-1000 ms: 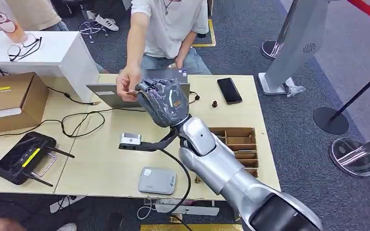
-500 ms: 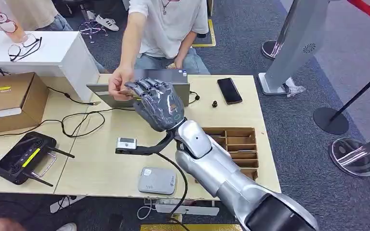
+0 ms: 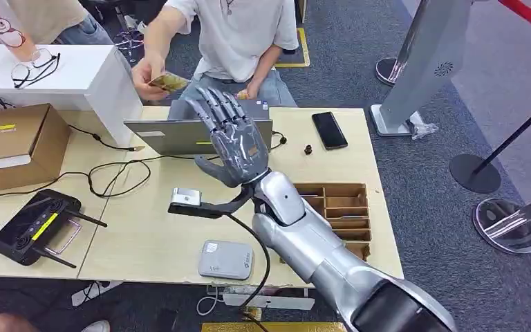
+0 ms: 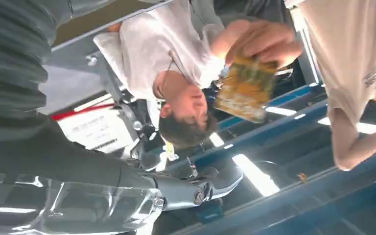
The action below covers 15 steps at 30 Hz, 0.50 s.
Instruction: Pass the card to the sensor for recognition and then transmit it.
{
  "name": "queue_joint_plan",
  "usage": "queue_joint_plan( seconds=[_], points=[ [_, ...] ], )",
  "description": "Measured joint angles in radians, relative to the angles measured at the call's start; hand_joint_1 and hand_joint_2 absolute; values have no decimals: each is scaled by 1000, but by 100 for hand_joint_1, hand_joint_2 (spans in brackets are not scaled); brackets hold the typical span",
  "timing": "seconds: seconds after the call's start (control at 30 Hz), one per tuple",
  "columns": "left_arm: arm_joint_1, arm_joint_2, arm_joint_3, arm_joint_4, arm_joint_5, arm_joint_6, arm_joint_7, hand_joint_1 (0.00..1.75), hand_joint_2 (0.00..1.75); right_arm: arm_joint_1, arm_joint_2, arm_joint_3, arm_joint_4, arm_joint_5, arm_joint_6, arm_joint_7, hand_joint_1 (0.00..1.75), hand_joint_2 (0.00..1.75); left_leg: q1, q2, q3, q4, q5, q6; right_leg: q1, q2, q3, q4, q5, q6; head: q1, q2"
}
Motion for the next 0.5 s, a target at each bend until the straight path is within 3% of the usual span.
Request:
queue_joint_plan(
  seconds=[0.33,0.5],
  points=[
    [-3,0,-6,0,-37,-22,3,0,0,59,-59,-42,-110,-98,21,-35,0,0,0,0,0,0,0,0,0,0,0,0,0,0,0,0],
    [-8,0,-9,0,-48,-30,10,0,0,112,-90,-61,-197,-204,71,-63,0,0,0,0,0,0,0,0,0,0,0,0,0,0,0,0]
  ],
)
